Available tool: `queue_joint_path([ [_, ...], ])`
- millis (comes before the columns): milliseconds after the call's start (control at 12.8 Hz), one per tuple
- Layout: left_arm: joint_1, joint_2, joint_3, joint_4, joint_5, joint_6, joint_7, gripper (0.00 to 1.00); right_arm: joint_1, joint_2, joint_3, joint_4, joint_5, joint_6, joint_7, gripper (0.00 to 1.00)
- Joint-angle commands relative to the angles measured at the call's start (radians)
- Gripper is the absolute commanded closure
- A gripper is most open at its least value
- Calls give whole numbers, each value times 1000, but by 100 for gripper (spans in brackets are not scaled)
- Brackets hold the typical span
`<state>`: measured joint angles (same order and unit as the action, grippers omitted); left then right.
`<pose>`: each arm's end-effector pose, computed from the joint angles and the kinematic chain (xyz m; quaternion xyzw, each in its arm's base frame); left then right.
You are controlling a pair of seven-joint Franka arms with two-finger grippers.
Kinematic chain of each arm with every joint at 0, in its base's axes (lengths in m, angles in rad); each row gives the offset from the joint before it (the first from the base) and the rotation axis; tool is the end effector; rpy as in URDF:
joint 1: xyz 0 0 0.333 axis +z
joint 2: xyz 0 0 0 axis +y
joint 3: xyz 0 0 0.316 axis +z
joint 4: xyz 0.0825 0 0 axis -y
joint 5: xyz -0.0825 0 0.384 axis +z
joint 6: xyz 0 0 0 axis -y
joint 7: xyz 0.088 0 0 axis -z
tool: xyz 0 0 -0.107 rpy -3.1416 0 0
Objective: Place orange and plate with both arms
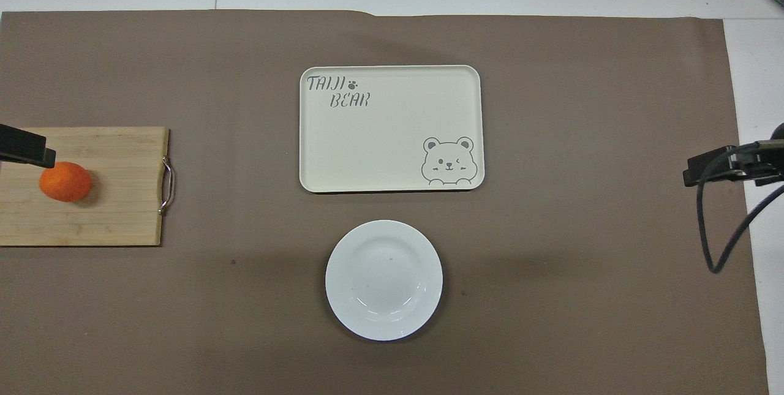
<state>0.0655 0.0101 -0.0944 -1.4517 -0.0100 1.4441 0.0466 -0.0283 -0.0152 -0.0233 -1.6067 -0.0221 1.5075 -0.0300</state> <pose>0.5443 -0.0166 0.6634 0.9992 -0.0383 -0.0088 0.0055 0.5412 -0.0305 0.6108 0.9990 -0.0110 -0.0424 0.0092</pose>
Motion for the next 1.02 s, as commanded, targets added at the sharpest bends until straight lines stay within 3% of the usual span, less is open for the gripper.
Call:
queue_joint_path([
  [0,-10,-24,4,-29,-11,-5,1,0,-7,9,5,14,21,-4,15,0],
  [941,-18,-24,2,-32,-13,10,-1,0,-7,9,5,14,21,-4,15,0],
])
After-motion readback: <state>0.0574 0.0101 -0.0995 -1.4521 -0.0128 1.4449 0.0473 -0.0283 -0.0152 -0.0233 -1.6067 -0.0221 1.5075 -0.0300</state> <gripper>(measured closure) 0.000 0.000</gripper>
